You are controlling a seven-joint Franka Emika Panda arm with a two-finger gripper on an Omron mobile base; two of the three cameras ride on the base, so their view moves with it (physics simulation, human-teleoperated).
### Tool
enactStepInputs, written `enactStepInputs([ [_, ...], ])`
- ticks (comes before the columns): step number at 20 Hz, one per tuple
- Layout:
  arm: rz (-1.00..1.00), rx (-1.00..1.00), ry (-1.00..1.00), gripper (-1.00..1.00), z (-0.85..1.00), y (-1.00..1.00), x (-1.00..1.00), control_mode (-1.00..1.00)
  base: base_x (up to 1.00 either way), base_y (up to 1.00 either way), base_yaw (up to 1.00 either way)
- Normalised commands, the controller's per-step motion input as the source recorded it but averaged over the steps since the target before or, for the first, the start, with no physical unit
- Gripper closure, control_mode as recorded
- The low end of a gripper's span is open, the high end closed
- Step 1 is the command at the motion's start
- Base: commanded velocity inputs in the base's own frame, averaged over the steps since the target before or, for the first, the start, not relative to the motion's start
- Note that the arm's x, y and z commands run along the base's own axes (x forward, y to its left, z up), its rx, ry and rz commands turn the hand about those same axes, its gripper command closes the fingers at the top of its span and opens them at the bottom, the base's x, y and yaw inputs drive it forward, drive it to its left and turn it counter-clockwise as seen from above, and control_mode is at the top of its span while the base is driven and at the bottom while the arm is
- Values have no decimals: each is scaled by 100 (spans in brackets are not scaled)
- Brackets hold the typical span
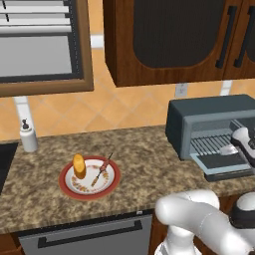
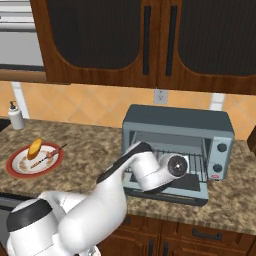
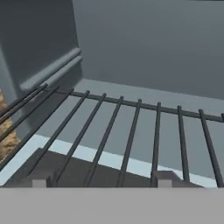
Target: Pick up the kebab skewer and baguette bread, and place them inside the toaster oven. Close the toaster oven door and start by setting the timer.
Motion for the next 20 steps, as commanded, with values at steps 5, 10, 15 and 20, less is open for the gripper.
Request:
enactStepInputs([
  [5, 0, -8, 23, -100, -14, -26, -97, -100, 0, 0, 0],
  [10, 0, 0, 5, -100, 99, 52, -68, -100, 0, 0, 0],
  [15, 1, -1, 10, -100, 62, 100, -30, -100, 0, 0, 0],
  [20, 0, 0, 10, -100, 23, 100, -13, -100, 0, 0, 0],
])
